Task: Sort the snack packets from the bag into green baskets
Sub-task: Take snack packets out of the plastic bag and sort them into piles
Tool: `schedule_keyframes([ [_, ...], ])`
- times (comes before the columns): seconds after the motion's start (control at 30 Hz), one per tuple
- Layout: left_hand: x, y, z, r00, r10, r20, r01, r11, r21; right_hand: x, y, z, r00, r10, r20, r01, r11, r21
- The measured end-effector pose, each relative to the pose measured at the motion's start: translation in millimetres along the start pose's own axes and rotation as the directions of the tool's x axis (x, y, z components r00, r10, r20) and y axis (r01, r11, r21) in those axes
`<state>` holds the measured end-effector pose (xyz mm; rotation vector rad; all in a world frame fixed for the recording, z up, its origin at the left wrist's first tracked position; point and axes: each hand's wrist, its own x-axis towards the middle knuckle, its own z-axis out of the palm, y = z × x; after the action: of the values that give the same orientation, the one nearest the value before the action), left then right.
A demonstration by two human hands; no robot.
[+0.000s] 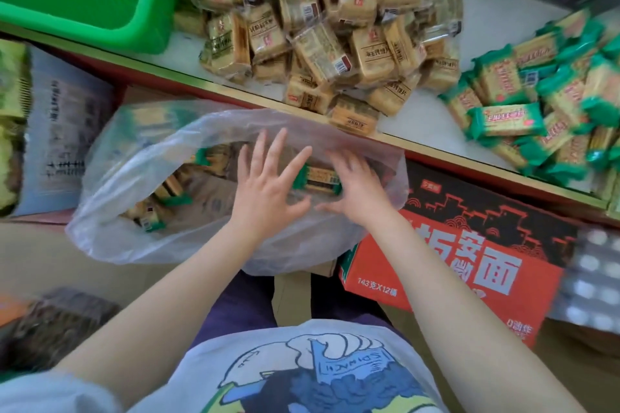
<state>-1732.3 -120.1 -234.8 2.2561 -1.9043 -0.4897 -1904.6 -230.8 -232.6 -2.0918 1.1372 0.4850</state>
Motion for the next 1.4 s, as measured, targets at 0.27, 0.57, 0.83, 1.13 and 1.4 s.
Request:
schedule_keyframes([
  [0.27,42.1,-28.4,18.0,0.899,-0.083,0.43,0.095,0.996,-0.006,7.6,7.3,11.6,0.983,-0.026,-0.182,0.01,0.996,-0.088],
  [0.57,-39.8,-17.1,11.0,0.881,-0.34,0.329,0.458,0.786,-0.415,56.0,3.7,58.2,0.997,0.062,-0.043,-0.068,0.985,-0.16],
  [0.83,-41.6,-10.6,1.9,0.743,-0.503,0.442,0.645,0.362,-0.673,22.7,-25.1,7.2,0.969,0.158,0.188,-0.232,0.842,0.487],
  [1.13,15.8,76.6,-55.8,0.847,-0.242,0.473,0.517,0.169,-0.839,-75.0,15.9,-55.9,0.943,0.103,0.317,-0.331,0.192,0.924],
  [1.4,95.0,212.5,-37.3,0.949,-0.113,0.296,0.308,0.548,-0.778,-154.4,143.3,-101.0,0.893,0.448,-0.032,-0.185,0.432,0.883],
])
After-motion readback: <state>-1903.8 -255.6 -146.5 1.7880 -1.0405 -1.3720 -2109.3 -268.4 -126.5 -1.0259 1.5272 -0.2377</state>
